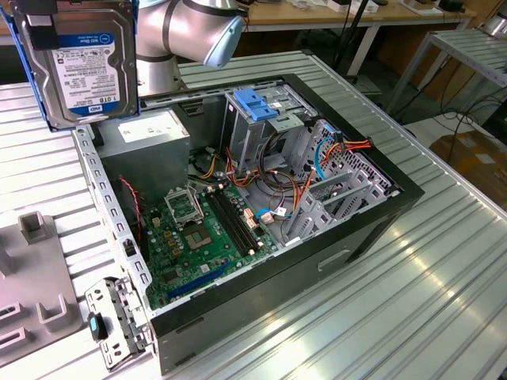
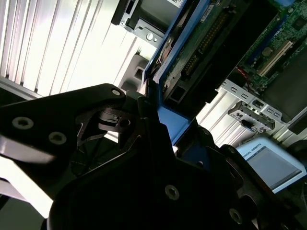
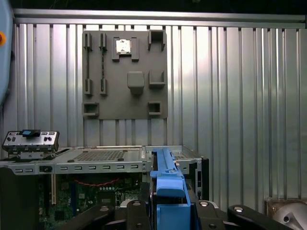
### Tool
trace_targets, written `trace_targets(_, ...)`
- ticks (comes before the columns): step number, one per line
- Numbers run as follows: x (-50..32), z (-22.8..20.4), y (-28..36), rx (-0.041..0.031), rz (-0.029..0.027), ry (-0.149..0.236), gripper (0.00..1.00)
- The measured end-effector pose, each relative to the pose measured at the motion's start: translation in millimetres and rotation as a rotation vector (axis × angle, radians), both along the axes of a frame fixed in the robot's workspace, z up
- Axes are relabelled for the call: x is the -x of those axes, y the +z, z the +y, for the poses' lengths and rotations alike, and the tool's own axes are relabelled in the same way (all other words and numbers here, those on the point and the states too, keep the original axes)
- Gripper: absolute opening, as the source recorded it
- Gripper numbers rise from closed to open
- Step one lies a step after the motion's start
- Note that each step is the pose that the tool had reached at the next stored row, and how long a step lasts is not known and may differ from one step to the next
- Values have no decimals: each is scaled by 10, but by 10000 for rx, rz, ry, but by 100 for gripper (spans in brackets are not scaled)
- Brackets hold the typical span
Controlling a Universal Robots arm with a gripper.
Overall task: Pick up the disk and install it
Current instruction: 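Pick up the disk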
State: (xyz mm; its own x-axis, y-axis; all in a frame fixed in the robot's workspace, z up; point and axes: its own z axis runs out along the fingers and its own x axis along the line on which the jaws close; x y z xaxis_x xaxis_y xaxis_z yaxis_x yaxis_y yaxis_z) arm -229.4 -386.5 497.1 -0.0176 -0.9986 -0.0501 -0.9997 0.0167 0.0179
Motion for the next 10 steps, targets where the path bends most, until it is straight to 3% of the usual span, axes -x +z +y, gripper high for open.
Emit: trace_targets(10,-72,-1,0,0,0,0,37)
